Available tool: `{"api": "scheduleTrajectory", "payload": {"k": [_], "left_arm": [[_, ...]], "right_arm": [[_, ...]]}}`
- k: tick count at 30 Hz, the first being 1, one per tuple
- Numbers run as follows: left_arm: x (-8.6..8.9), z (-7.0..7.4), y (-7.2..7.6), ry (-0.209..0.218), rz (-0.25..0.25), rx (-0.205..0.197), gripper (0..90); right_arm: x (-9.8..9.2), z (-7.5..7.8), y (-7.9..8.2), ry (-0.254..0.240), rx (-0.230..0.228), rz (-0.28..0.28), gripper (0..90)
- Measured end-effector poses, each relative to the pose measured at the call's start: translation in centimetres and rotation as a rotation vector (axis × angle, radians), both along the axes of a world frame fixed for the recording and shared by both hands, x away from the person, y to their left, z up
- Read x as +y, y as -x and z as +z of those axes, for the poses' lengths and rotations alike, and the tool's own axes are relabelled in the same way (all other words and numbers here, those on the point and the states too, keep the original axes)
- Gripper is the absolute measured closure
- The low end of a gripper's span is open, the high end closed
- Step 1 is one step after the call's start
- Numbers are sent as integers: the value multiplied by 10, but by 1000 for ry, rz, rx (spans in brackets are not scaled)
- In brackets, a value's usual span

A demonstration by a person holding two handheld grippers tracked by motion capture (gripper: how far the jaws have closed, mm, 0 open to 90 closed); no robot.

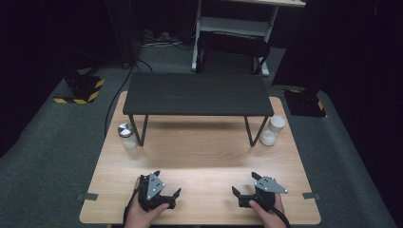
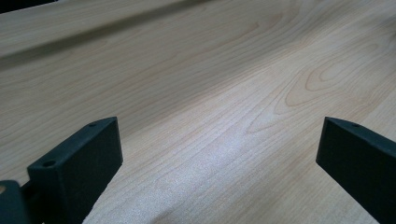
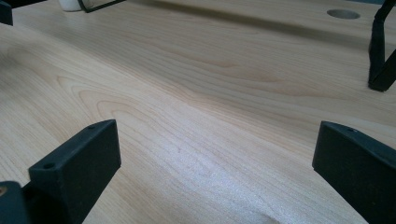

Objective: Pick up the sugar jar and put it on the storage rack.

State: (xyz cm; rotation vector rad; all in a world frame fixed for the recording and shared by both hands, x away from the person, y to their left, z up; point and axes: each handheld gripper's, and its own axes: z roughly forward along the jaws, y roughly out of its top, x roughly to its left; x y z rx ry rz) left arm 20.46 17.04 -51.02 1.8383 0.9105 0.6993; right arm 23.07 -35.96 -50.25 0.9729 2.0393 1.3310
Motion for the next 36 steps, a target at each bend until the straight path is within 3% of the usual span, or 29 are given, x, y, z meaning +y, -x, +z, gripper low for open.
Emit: {"api": "scheduleTrajectory", "payload": {"k": [17,26,36], "left_arm": [[8,-3,2,30,5,-12,7],[20,-1,7,64,50,-40,6],[39,2,10,90,162,-61,6]], "right_arm": [[0,1,-1,3,6,3,6],[0,0,0,-1,3,-4,6],[-2,0,-1,-6,4,0,5]]}}
